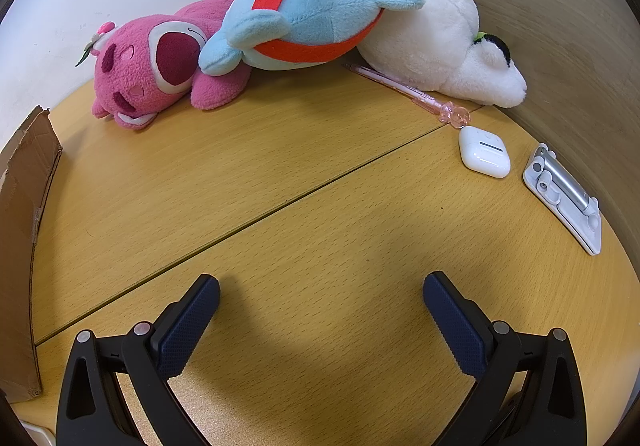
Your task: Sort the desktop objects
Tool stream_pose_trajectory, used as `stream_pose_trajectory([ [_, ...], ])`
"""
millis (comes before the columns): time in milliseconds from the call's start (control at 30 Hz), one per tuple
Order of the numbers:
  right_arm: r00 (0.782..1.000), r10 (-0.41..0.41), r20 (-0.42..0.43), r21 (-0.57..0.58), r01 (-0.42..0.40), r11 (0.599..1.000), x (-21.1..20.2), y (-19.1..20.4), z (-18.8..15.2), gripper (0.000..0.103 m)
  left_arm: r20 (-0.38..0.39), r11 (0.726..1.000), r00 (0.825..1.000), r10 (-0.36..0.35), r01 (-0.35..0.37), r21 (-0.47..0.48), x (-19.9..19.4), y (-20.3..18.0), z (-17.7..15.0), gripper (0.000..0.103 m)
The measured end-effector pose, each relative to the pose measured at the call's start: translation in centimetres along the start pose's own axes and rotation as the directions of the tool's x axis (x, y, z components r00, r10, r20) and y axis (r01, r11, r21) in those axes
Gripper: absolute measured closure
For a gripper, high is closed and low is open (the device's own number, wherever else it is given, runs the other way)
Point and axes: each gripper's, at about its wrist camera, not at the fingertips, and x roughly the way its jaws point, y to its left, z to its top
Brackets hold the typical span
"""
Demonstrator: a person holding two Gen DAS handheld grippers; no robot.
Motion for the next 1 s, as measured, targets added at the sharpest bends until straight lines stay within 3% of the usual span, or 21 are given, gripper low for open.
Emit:
stream_pose_trajectory([
  [67,1.000,0.000,0.000,0.000,0.000,1.000,0.0,0.0,0.0,0.000,0.015,0.999,1.000,-0.004,0.004,-0.032,-1.4,0.5,-0.6,0.001],
  [200,1.000,0.006,-0.008,-0.007,-0.006,1.000,-0.1,0.0,0.0,0.000,0.134,0.998,0.990,-0.033,0.040,-0.052,-7.7,0.2,-1.3,0.000],
  [333,0.997,0.027,-0.067,-0.028,-0.029,0.999,-0.4,0.4,-0.1,0.000,0.309,0.994,0.945,-0.104,0.089,0.063,-16.5,-2.6,-2.0,0.000],
  [433,0.986,0.163,-0.028,-0.049,-0.164,0.985,-3.0,1.4,-1.8,0.000,0.351,0.976,0.919,-0.181,0.124,0.180,-21.0,-5.9,-2.9,0.000],
  [500,0.978,0.208,0.019,-0.099,-0.205,0.974,-5.6,2.5,-2.8,0.000,0.319,0.958,0.920,-0.227,0.153,0.241,-22.4,-8.1,-3.7,0.000],
  [567,0.958,0.277,0.078,-0.158,-0.263,0.952,-9.6,3.6,-3.9,0.000,0.253,0.923,0.916,-0.311,0.228,0.309,-23.0,-10.9,-4.8,0.000],
  [633,0.935,0.333,0.120,-0.209,-0.304,0.929,-13.7,4.5,-4.8,0.000,0.155,0.861,0.896,-0.416,0.334,0.382,-23.0,-13.9,-6.4,0.000],
  [667,0.927,0.350,0.134,-0.227,-0.315,0.921,-14.9,4.7,-4.9,0.000,0.104,0.819,0.877,-0.470,0.389,0.422,-22.9,-15.6,-7.5,0.000],
  [733,0.899,0.400,0.178,-0.282,-0.343,0.896,-18.6,5.3,-5.7,0.000,0.054,0.778,0.860,-0.507,0.429,0.459,-22.7,-17.9,-9.3,0.000],
  [800,0.863,0.462,0.206,-0.339,-0.380,0.861,-22.0,6.0,-7.0,0.000,0.001,0.761,0.859,-0.512,0.453,0.464,-21.7,-20.0,-10.9,0.000],
  [900,0.815,0.557,0.158,-0.420,-0.456,0.785,-24.3,7.4,-8.1,0.000,-0.067,0.744,0.852,-0.520,0.490,0.455,-20.1,-21.3,-11.8,0.000],
  [1000,0.795,0.596,0.116,-0.477,-0.482,0.735,-25.5,9.2,-10.4,0.000,-0.130,0.725,0.853,-0.505,0.501,0.472,-19.0,-22.2,-13.7,0.000],
])
